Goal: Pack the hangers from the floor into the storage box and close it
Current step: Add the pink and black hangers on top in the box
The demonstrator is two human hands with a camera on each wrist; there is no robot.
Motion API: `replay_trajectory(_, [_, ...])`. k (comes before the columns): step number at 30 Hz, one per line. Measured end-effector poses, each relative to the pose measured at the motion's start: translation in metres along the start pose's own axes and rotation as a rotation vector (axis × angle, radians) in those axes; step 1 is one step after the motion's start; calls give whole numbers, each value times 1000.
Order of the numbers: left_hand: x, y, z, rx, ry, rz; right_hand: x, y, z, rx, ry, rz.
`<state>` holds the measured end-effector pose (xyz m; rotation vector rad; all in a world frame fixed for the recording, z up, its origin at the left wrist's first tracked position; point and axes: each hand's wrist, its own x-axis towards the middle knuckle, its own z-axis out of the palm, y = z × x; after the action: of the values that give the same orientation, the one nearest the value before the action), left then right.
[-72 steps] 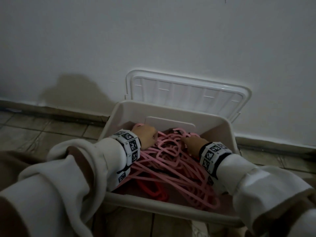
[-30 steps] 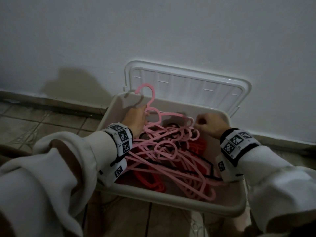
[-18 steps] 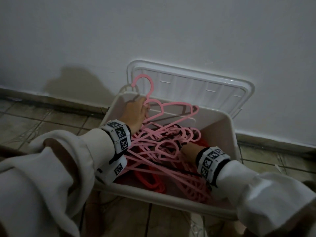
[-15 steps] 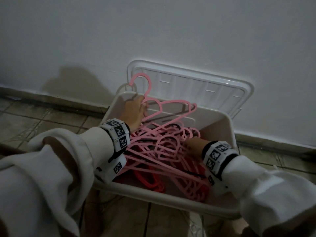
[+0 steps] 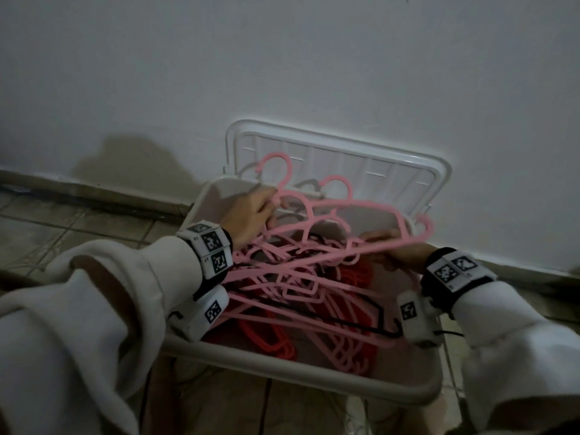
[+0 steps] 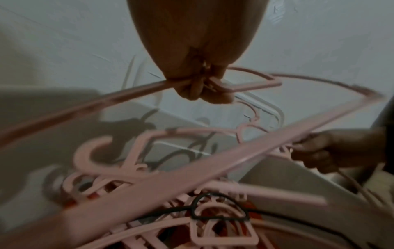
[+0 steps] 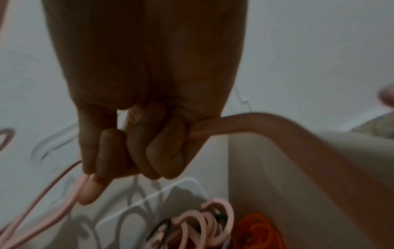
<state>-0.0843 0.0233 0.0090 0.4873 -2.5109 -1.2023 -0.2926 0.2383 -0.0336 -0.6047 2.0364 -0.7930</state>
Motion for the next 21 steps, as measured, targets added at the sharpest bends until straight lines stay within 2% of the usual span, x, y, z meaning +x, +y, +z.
replay_trajectory(2, [0, 0, 8, 37, -72, -15, 12, 16, -12, 122, 15, 76])
replay_trajectory(3, [2, -1, 12, 70, -88, -12, 7, 9, -11, 157, -11, 70])
replay_trajectory(5, [3, 0, 14, 98, -92, 5, -10, -11, -6, 141, -171, 53])
replay_trajectory(6, [4, 0, 13, 98, -91, 14, -17, -20, -3, 132, -192, -1])
replay_trajectory(9, [8, 0, 11, 117, -113, 47, -34, -35, -5, 200, -380, -59])
replay_trajectory(13, [8, -3, 13, 179, -236, 42, -55, -53, -2, 79, -317, -124])
replay_trajectory(16, [6, -1, 16, 172, -251, 5, -70, -62, 2, 11, -291, -196])
replay_trajectory(19, [5, 3, 17, 146, -243, -32, -71, -63, 0, 66, -76, -131])
replay_trajectory(20, [5, 2, 17, 131, -231, -45, -76, -64, -1, 80, -88, -190])
replay_trajectory(21, [5, 1, 17, 117, -211, -64, -70, -56, -6, 137, -167, -218])
